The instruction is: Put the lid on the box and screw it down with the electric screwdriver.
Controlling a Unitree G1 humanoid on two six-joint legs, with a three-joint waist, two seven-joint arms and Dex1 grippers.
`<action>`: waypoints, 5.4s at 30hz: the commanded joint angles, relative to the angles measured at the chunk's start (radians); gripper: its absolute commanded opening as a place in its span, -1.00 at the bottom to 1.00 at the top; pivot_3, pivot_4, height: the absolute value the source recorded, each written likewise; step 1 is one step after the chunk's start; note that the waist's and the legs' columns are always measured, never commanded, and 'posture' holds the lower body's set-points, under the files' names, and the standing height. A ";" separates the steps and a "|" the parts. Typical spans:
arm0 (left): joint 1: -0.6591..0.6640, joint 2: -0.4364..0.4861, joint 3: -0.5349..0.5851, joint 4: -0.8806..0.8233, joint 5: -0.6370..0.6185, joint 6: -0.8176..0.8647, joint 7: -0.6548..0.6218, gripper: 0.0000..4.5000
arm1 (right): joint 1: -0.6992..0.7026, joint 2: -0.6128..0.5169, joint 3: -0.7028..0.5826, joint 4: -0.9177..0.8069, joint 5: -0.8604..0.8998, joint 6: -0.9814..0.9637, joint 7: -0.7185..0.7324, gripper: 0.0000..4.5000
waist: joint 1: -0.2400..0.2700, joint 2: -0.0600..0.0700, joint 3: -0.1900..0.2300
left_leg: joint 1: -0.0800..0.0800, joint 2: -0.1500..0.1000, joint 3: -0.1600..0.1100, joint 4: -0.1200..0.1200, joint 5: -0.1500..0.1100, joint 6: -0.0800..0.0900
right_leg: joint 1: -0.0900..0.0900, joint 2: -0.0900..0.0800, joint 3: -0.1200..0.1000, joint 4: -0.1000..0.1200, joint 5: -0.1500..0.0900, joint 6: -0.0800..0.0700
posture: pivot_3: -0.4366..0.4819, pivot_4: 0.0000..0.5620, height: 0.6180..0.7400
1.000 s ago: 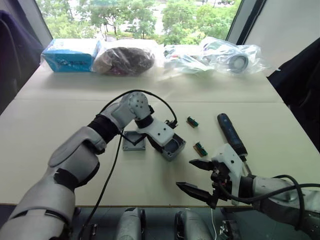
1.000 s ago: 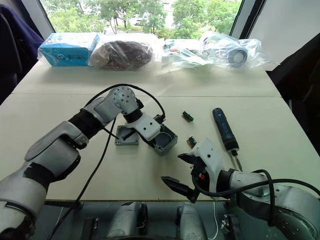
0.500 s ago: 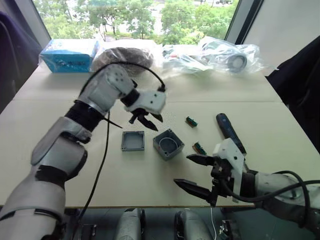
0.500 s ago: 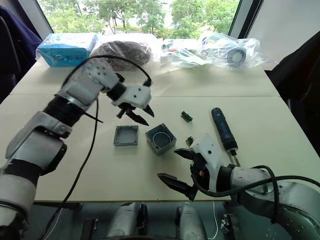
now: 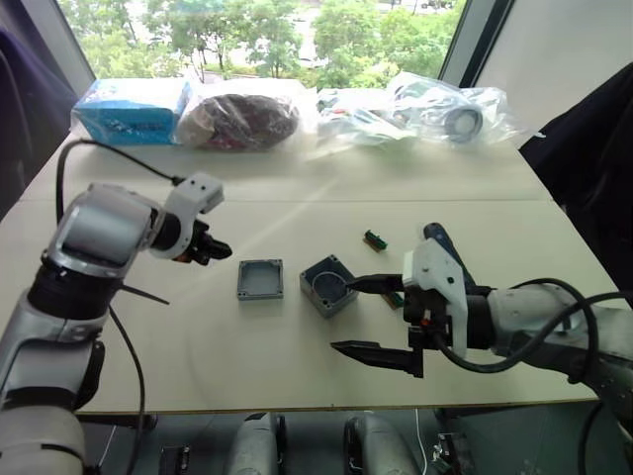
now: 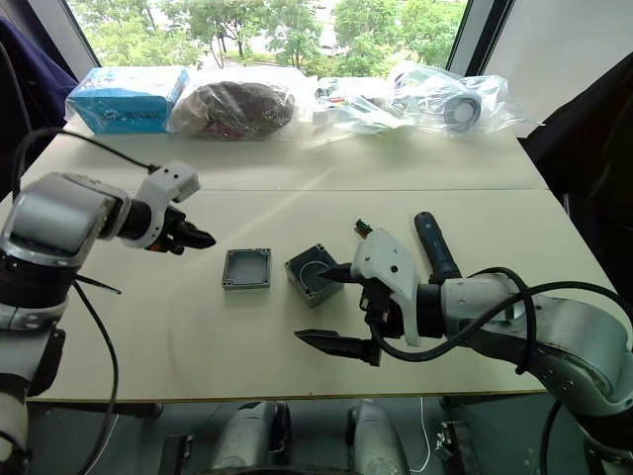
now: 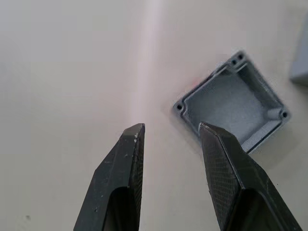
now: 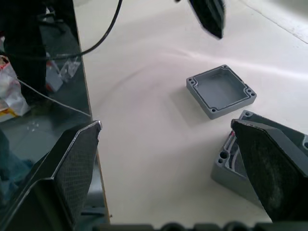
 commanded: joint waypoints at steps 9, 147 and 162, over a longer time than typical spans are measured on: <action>0.037 -0.143 0.198 0.080 -0.409 0.008 0.541 -0.20 | -0.016 0.081 0.045 0.019 -0.099 0.009 0.026 1.00 | -0.001 0.000 0.000 | 0.000 0.000 -0.001 0.000 0.000 -0.001 | 0.001 -0.001 0.000 0.001 0.000 0.000 | -0.05 -0.47 1.00; -0.029 -0.253 -0.052 0.235 -0.236 -0.865 -0.150 -0.98 | 0.336 0.283 0.341 0.336 -2.022 -1.010 -0.383 -0.93 | -0.001 0.002 0.001 | 0.000 -0.004 0.004 -0.002 0.006 -0.011 | -0.001 -0.001 0.001 -0.002 -0.001 0.002 | -0.05 -0.47 1.00; -0.041 -0.284 -0.023 0.322 -0.187 -0.911 -0.121 -0.98 | 0.338 0.400 0.275 0.273 -2.088 -0.989 -0.265 -0.93 | -0.001 0.002 0.001 | 0.000 -0.004 0.003 -0.001 0.006 -0.011 | 0.000 0.000 0.000 -0.001 -0.001 0.002 | -0.05 -0.47 1.00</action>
